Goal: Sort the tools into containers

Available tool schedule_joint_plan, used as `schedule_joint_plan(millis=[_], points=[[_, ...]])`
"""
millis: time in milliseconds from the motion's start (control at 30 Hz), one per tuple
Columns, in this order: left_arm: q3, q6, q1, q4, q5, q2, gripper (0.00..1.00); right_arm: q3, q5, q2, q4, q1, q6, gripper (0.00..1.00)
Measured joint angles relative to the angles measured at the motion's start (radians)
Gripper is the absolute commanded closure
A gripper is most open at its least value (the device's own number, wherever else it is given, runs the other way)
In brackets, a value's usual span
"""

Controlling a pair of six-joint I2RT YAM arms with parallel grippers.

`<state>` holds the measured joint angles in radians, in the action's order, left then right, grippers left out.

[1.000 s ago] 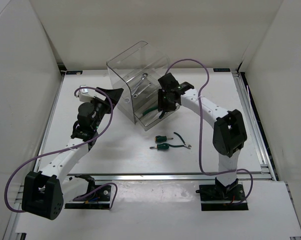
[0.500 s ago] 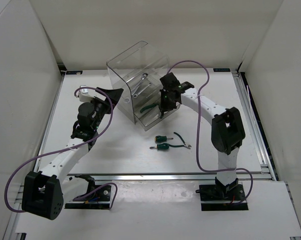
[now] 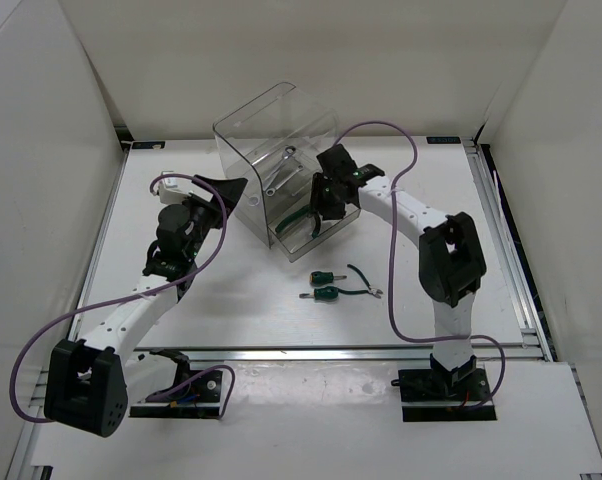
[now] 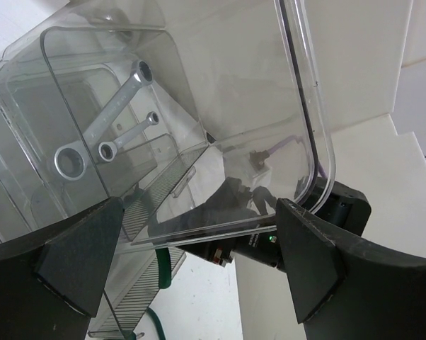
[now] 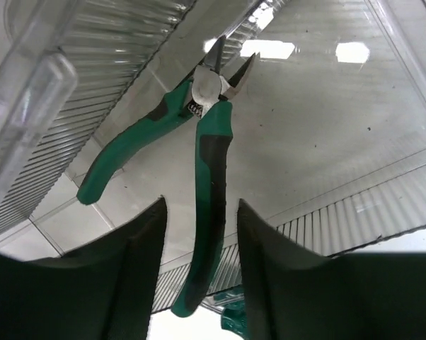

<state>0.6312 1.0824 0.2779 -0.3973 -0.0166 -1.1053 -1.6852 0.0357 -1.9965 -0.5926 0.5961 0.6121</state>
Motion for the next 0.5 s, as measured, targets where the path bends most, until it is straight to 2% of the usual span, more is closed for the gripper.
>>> schedule_joint_plan(millis=[267, 367, 500], points=[[0.000, 0.003, 0.000, 0.006, 0.002, 0.000, 0.01, 0.079, 0.045, 0.081, 0.077, 0.002, 0.007, 0.47], [0.001, 0.003, 0.000, 0.008, 0.002, 0.000, 0.01, 0.116, 0.059, 0.148, 0.099, -0.003, -0.011, 0.56], [0.001, 0.014, 0.000, 0.008, 0.002, 0.000, 0.01, 0.126, 0.024, 0.190, 0.119, -0.018, -0.020, 0.58]])
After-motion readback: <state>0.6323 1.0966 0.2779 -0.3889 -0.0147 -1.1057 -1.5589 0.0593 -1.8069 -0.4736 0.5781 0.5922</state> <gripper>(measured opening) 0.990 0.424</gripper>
